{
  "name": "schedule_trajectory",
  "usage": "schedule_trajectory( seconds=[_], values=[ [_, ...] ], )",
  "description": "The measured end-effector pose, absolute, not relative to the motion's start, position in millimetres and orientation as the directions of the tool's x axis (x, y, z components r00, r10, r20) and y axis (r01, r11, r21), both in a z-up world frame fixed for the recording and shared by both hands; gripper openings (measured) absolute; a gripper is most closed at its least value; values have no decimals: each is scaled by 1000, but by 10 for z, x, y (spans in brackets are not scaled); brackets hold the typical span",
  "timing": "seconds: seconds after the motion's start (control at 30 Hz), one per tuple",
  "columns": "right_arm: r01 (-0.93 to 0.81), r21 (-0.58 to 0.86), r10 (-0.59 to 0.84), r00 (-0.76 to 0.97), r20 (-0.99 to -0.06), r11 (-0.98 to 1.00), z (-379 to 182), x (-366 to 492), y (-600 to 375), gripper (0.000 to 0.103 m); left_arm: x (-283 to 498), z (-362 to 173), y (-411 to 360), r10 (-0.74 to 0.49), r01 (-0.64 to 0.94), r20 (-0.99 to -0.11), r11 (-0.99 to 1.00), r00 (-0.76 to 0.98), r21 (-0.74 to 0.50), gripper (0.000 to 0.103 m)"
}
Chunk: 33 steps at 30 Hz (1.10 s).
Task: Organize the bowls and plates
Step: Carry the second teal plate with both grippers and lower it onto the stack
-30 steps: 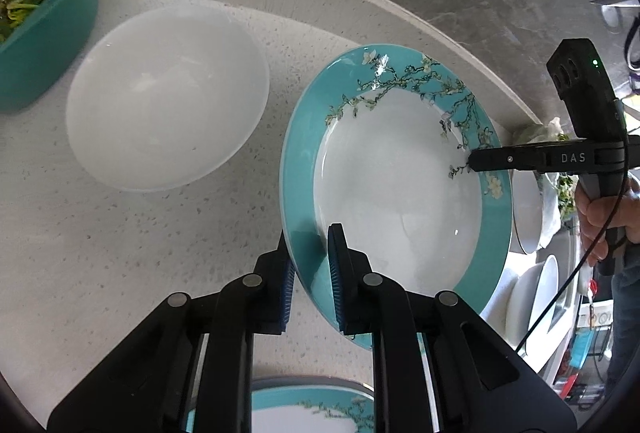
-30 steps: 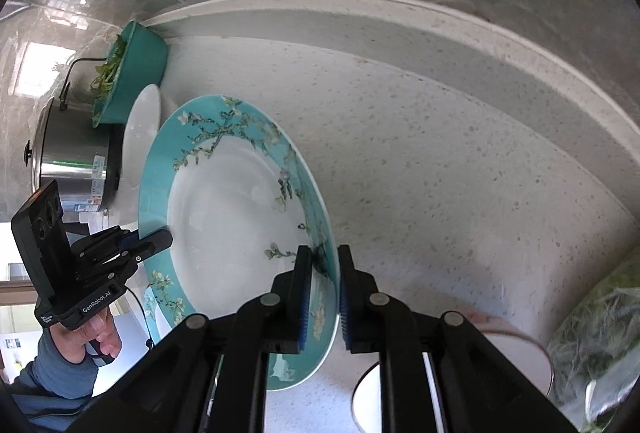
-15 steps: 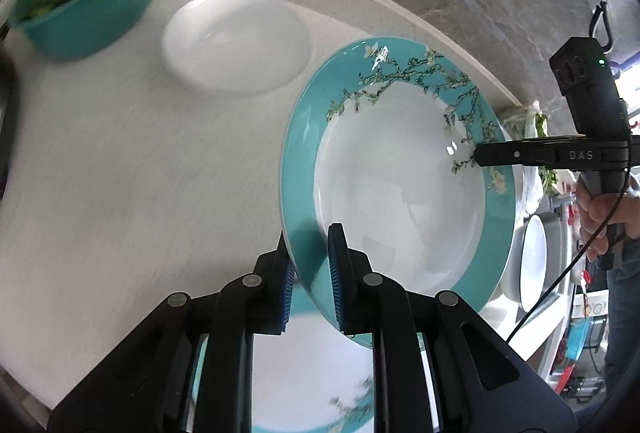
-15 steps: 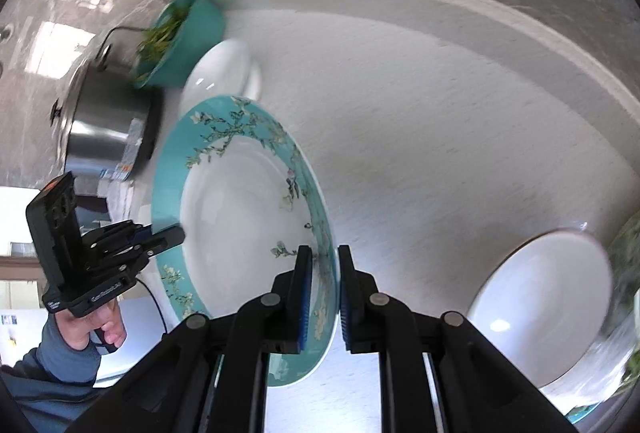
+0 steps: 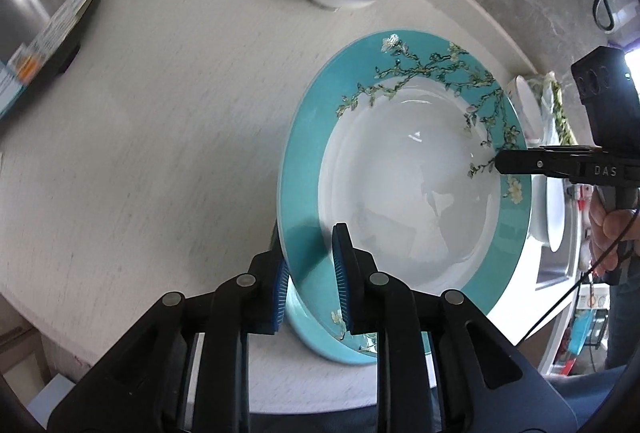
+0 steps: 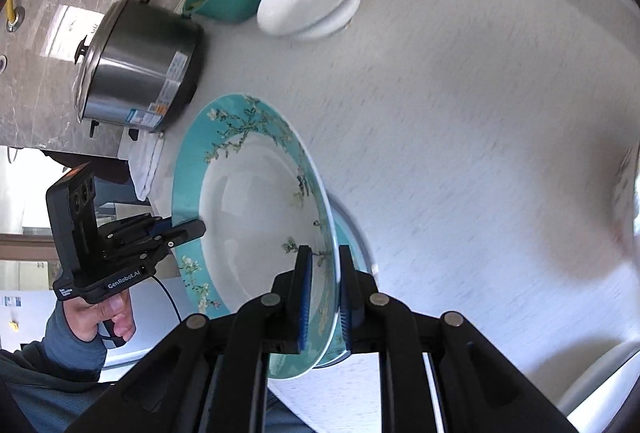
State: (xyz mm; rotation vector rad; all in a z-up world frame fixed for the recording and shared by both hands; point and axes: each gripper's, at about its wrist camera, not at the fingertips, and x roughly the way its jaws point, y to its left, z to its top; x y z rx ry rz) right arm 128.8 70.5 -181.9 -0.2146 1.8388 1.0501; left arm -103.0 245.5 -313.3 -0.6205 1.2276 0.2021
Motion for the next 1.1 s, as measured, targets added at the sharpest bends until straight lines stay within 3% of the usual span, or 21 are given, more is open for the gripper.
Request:
schedule_trajectory(
  seconds=[0.4,1.1],
  values=[
    [-455,524,300,-477,-826,720,-2002,781,334,15,-1444,-3437,2313,-203,-416,-940,856,273,-306,19],
    [-450,473,278,-432,-858,758,-2105,537,203,15,-1093,-3582,2239,-155,-374,-956,895,248,-243,21]
  ],
)
